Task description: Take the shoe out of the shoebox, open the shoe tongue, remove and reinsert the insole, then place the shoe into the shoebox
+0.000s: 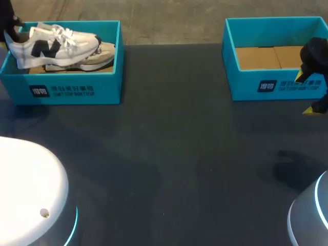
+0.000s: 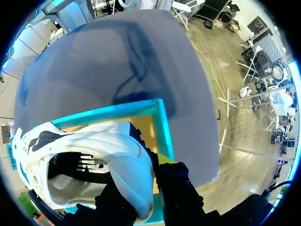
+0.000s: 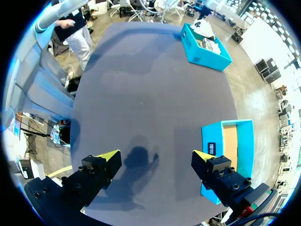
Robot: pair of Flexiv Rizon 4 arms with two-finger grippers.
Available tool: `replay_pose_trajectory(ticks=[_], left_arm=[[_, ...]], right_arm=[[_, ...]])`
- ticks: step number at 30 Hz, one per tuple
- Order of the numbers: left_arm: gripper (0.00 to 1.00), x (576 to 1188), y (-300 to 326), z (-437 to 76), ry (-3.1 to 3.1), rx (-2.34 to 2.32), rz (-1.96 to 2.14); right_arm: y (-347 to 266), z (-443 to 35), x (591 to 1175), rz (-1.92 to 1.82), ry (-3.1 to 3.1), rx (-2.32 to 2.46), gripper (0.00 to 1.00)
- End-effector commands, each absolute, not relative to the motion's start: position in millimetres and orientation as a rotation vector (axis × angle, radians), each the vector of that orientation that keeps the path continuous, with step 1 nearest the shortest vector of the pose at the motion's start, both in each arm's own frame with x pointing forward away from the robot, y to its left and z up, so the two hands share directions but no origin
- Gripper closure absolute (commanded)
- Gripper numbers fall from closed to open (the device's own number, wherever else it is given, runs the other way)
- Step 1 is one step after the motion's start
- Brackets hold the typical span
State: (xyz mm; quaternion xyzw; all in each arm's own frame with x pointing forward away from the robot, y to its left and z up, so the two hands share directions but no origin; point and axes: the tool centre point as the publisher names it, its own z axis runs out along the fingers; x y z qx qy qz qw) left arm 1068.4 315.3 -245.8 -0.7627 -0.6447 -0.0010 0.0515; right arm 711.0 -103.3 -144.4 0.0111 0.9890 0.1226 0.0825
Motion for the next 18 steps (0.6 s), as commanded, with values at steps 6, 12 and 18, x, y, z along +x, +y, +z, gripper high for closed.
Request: replay_pose_trajectory(ticks=[6,12,18], left_arm=[[1.0,1071,321,-196,-1.974,-2.319,-0.025],[1.0,1073,326,-181,-2.011,-2.304,-0.029],[1.0,1074,327,-178,-2.032,-2.274,-0.031]], right_arm=[[-102,-145,713,0.362,2.958,0.033,0.0],[-102,-145,713,0.362,2.958,0.033,0.0],[-102,-145,713,0.362,2.958,0.033,0.0]])
